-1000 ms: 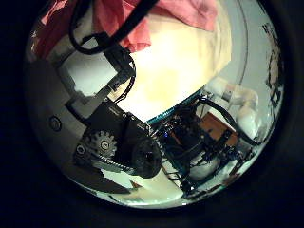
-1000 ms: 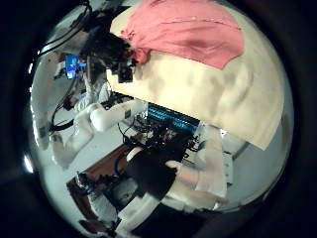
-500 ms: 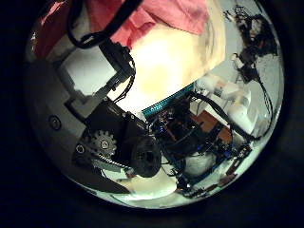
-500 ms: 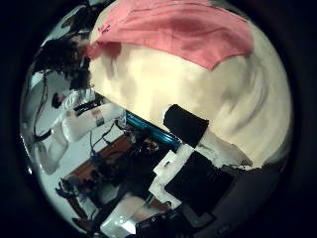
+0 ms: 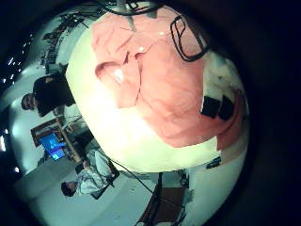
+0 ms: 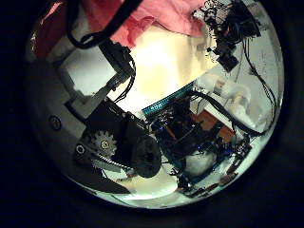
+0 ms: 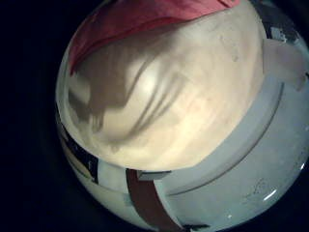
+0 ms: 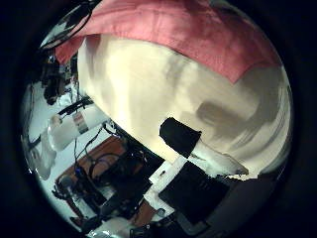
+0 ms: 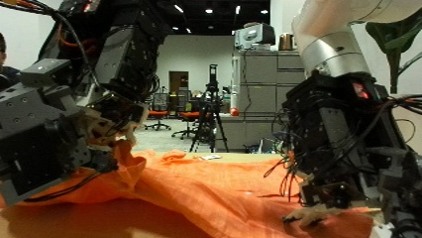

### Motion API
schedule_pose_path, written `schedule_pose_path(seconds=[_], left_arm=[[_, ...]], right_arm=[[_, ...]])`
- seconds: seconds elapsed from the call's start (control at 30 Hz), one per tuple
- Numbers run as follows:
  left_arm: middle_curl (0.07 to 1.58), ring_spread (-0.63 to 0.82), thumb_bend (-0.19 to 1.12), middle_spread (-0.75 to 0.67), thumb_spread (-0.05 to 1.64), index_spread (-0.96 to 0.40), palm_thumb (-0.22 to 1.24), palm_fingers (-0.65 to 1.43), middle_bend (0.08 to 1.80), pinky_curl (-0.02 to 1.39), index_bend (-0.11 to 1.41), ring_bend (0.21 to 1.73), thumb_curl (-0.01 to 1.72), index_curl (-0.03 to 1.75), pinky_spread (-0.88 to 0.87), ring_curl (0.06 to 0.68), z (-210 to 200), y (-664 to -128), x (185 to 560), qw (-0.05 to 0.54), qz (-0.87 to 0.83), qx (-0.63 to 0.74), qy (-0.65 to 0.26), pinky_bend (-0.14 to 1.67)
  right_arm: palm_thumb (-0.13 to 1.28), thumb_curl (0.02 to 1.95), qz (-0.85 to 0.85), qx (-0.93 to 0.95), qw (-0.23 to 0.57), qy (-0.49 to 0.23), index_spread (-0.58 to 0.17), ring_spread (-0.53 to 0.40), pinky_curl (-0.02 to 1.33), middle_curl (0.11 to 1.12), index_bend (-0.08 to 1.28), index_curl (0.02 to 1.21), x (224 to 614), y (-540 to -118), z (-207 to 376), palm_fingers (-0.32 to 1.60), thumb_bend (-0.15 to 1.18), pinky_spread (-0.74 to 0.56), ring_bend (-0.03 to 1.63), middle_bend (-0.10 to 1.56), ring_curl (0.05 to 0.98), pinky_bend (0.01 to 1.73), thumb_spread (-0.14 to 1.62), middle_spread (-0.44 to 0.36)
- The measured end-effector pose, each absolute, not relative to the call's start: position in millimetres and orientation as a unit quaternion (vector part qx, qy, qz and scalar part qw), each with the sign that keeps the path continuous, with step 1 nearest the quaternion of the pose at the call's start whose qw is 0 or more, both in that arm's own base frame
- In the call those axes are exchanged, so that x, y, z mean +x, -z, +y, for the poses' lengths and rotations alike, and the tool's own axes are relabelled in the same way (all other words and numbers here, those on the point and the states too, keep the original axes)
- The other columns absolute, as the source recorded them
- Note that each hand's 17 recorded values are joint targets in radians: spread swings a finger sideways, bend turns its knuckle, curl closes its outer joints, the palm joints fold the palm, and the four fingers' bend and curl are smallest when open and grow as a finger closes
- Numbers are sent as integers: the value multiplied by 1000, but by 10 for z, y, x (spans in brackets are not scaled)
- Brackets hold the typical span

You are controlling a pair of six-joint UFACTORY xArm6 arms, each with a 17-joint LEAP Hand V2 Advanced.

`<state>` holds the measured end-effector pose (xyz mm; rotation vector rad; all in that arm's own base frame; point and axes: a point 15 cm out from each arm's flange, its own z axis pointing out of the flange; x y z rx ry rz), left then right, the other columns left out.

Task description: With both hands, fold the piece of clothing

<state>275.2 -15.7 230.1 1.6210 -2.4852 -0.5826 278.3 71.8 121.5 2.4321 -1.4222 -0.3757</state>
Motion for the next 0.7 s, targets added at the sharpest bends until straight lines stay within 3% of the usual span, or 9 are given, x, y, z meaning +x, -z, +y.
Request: schedule_pose_path(seconds=[0.23, 0.33, 0.37, 0.4, 0.5, 0.7], left_arm=[[1234, -444, -11, -650, 985, -678, 921, 989, 791, 557, 167, 1386, 783, 1467, -648, 534, -149, -2328, 2753, 57, -820, 535, 193, 1218], [1239, -444, -11, -653, 985, -665, 920, 989, 789, 556, 165, 1387, 786, 1486, -648, 533, -148, -2354, 2754, 57, -820, 536, 193, 1219], [1240, -444, -11, -654, 985, -661, 920, 989, 788, 555, 164, 1387, 787, 1491, -648, 533, -151, -2374, 2762, 56, -820, 536, 192, 1220], [1242, -444, -11, -655, 985, -657, 920, 989, 787, 555, 165, 1387, 788, 1499, -648, 533, -150, -2390, 2773, 55, -820, 537, 192, 1220], [1246, -444, -11, -657, 986, -644, 919, 989, 785, 554, 164, 1387, 791, 1515, -648, 532, -146, -2460, 2780, 56, -819, 538, 193, 1221], [1252, -444, -11, -661, 986, -617, 918, 989, 781, 552, 162, 1388, 795, 1541, -647, 531, -139, -2606, 2741, 69, -822, 528, 201, 1222]], right_arm=[[573, 299, -490, 849, 172, 101, -280, -162, 231, 427, 200, 362, 2874, -1212, 675, 746, -1, -108, 528, 365, 299, 226, 1032, -98], [676, 323, -489, 848, 185, 82, -321, -249, 245, 456, 206, 376, 2913, -1231, 628, 1097, 4, -338, 636, 425, 329, 356, 1010, -145], [727, 334, -488, 849, 190, 76, -336, -276, 281, 483, 247, 409, 2924, -1247, 614, 1237, 9, -430, 695, 472, 364, 439, 994, -166], [736, 337, -487, 849, 192, 72, -341, -282, 287, 492, 255, 417, 2942, -1264, 611, 1226, 7, -452, 706, 487, 373, 455, 991, -171], [820, 359, -484, 851, 194, 65, -358, -301, 351, 570, 447, 505, 2968, -1296, 611, 1473, 8, -526, 814, 686, 431, 590, 963, -188], [1048, 447, -479, 853, 197, 66, -349, -285, 512, 692, 754, 657, 2918, -1410, 592, 1368, 69, -478, 1050, 956, 539, 923, 936, -187]])
